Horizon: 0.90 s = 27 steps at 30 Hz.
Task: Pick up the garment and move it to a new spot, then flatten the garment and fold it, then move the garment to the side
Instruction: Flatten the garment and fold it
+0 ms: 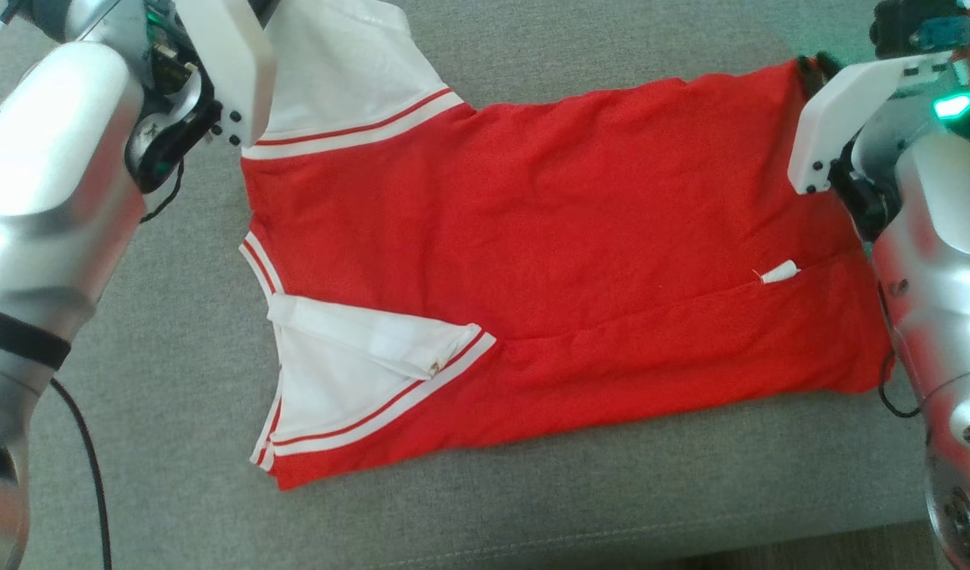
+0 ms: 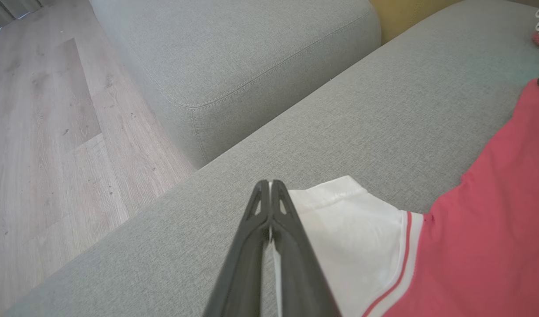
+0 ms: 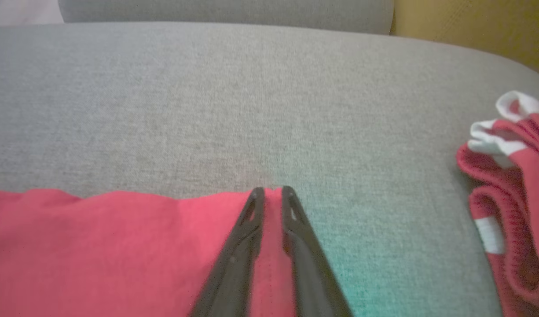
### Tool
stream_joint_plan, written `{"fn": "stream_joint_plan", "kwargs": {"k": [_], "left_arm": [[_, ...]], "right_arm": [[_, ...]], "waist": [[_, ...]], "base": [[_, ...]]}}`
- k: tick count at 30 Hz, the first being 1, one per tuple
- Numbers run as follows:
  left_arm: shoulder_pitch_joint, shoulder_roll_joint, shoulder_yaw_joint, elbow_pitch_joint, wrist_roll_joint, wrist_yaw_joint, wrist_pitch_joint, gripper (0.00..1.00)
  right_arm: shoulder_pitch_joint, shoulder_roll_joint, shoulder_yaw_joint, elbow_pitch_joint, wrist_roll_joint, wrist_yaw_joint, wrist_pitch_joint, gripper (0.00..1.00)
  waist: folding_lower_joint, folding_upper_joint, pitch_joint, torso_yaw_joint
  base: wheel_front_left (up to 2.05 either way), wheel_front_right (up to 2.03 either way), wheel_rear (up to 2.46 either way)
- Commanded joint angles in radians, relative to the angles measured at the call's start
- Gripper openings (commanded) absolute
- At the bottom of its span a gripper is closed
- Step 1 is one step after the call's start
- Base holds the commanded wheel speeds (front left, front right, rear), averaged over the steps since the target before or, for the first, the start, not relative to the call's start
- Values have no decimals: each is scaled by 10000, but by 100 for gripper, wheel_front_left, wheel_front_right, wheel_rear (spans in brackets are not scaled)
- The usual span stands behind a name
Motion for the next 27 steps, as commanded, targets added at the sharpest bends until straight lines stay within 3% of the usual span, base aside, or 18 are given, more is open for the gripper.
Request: {"fn": "stream_joint_plan", "kwargs": {"k": [1, 14, 16, 23, 25, 26, 27], "left_arm": [[-642, 458, 336, -170, -45, 14, -26, 0], [-604, 503, 190, 80, -152, 14, -222, 0], [-588, 490, 151, 95, -157, 14, -231, 0], [-641, 416, 14, 43, -208, 14, -244, 0], [-644, 413, -4, 35, -215, 14, -244, 0], [-644, 410, -23, 28, -224, 14, -245, 0], [-646, 416, -41, 24, -237, 14, -251, 0]], "right_arm": [[-248, 130, 109, -63, -123, 65, -31, 0], [-812, 282, 180, 1212, 102, 65, -476, 0], [-869, 231, 150, 1357, 130, 65, -528, 100], [-1042, 109, 109, 1894, 214, 65, -410, 100], [-1064, 103, 113, 1950, 209, 65, -382, 96], [-1079, 106, 128, 2000, 207, 65, -351, 68], [-1100, 106, 146, 2041, 206, 65, -334, 48]], "waist": [[0, 0, -26, 7], [0, 0, -248, 51], [0, 0, -285, 81], [0, 0, -286, 288], [0, 0, -288, 316], [0, 0, -295, 344], [0, 0, -299, 367]], "base": [[0, 0, 0], [0, 0, 0], [0, 0, 0], [0, 0, 0], [0, 0, 0], [0, 0, 0], [0, 0, 0]]}}
